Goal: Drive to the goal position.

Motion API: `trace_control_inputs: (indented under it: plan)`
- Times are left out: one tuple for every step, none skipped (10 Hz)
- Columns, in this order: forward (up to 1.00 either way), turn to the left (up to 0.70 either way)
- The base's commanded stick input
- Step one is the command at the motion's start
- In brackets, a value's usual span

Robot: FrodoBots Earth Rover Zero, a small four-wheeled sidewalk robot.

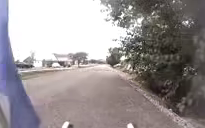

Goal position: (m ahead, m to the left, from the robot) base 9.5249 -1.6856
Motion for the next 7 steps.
trace_control_inputs:
  plan:
    - [0.45, 0.0]
    - [0.45, 0.08]
    - [0.45, 0.27]
    - [0.45, 0.08]
    - [0.45, 0.0]
    - [0.45, 0.0]
    - [0.45, 0.0]
